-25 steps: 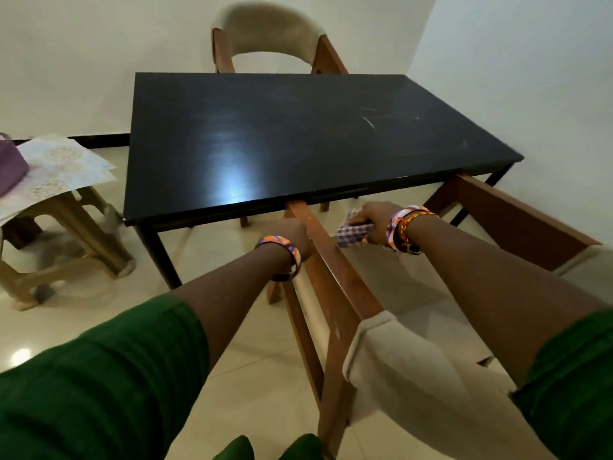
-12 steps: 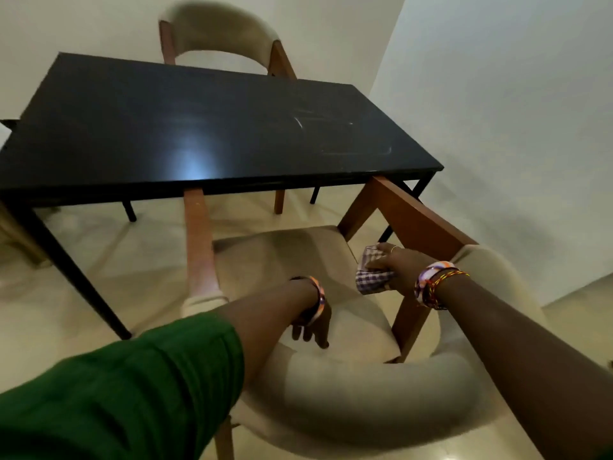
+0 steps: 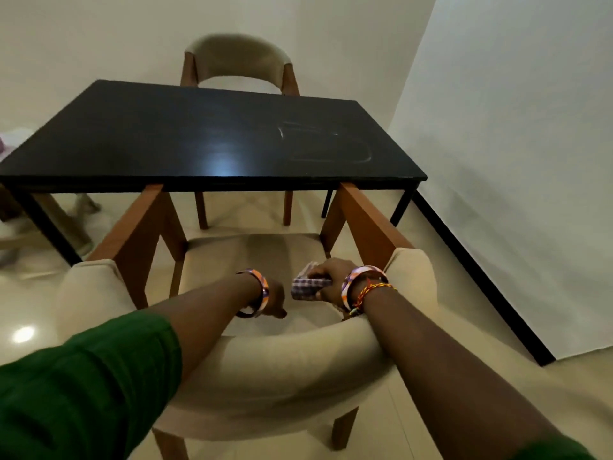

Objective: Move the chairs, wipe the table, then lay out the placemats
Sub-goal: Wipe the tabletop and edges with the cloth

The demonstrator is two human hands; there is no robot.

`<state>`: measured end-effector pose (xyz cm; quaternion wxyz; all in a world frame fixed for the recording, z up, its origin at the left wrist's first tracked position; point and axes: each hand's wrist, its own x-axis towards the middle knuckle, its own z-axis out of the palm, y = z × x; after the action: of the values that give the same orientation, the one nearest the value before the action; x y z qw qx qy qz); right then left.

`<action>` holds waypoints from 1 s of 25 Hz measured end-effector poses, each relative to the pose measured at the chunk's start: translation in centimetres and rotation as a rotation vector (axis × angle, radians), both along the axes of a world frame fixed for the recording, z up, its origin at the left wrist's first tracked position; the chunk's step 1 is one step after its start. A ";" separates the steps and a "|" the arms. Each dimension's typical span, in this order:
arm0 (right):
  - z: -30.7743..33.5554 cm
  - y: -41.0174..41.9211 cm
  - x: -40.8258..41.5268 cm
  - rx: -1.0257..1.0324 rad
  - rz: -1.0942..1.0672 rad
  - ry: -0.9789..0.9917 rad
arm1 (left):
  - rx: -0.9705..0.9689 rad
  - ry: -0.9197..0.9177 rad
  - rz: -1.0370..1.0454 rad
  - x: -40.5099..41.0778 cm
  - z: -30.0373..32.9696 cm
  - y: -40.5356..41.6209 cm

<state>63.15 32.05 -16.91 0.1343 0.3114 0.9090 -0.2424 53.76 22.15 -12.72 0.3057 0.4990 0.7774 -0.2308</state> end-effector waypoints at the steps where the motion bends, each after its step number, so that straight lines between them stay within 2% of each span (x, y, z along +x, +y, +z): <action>1: -0.2 0.1 -0.1 0.008 0.046 -0.017 | -0.017 -0.022 0.045 -1.4 -1.5 0.4; 4: -0.8 0.7 -0.3 0.029 0.144 -0.042 | 0.013 -0.072 0.053 -4.7 -5.3 2.0; 7: -1.5 2.1 -0.1 0.038 0.205 -0.002 | 0.137 -0.221 0.263 -4.7 -6.0 3.7; 9: -2.0 3.8 0.2 0.069 0.237 0.027 | 0.185 -0.210 0.296 -4.5 -6.6 5.0; 12: -2.7 7.3 0.8 0.073 0.261 0.075 | 0.132 -0.064 0.303 -9.6 -16.3 10.7; 14: -3.1 8.7 0.8 0.047 0.262 0.180 | 0.036 0.045 0.358 -7.3 -13.3 11.2; 16: -3.6 9.8 0.6 0.002 0.233 0.233 | -0.002 0.030 0.363 -3.3 -8.9 11.2; 18: -3.8 11.5 0.4 -0.026 0.202 0.240 | 0.102 0.007 0.347 -1.5 -7.7 12.6; 21: -3.5 15.0 -0.1 -0.071 0.216 0.314 | 0.232 -0.063 0.497 -2.0 -8.2 14.4; 25: -1.9 20.0 -1.6 -0.095 0.293 0.424 | 0.479 0.091 0.550 -1.3 -6.4 17.8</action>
<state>61.59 52.07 -18.78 -0.0111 0.1119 0.9398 -0.3226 52.50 39.96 -19.11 0.1960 0.3180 0.9272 0.0266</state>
